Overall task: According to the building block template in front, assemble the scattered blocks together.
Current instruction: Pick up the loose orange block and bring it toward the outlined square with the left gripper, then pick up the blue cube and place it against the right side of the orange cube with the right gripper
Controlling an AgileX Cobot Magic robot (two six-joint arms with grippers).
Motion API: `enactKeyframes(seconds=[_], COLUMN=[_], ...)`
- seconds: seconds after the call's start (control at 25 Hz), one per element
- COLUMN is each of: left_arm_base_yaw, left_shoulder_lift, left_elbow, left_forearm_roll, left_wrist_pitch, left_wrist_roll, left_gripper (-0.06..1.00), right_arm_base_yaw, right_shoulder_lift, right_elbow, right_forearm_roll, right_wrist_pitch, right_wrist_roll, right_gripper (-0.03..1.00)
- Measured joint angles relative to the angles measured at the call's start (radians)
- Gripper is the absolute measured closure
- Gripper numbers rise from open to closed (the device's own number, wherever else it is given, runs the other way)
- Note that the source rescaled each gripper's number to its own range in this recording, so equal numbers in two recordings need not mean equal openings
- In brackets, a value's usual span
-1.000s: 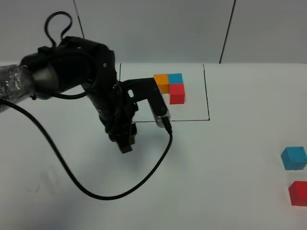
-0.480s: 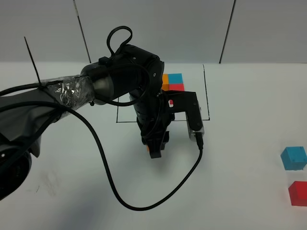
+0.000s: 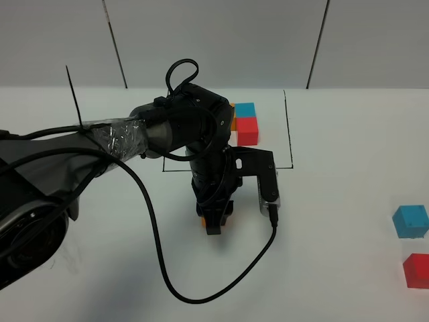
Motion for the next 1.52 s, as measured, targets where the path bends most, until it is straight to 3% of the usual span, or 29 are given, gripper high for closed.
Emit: enactKeyframes(seconds=[1.04, 1.12, 1.32, 1.44, 1.52], left_arm_base_yaw=[0.000, 0.000, 0.000, 0.000, 0.000], left_shoulder_lift=[0.035, 0.035, 0.018, -0.031, -0.070], left_elbow=[-0.010, -0.010, -0.010, -0.010, -0.010], left_forearm_roll=[-0.001, -0.001, 0.000, 0.021, 0.073], left_wrist_pitch=[-0.012, -0.009, -0.004, 0.013, 0.035], left_wrist_roll=[0.026, 0.026, 0.026, 0.003, -0.037], left_gripper=[0.91, 0.79, 0.25, 0.05, -0.02], right_arm_base_yaw=[0.000, 0.000, 0.000, 0.000, 0.000], right_shoulder_lift=[0.000, 0.000, 0.000, 0.000, 0.000], right_elbow=[0.000, 0.000, 0.000, 0.000, 0.000], right_forearm_roll=[0.000, 0.000, 0.000, 0.000, 0.000], right_wrist_pitch=[0.000, 0.000, 0.000, 0.000, 0.000], right_wrist_roll=[0.000, 0.000, 0.000, 0.000, 0.000], right_gripper=[0.97, 0.97, 0.97, 0.97, 0.97])
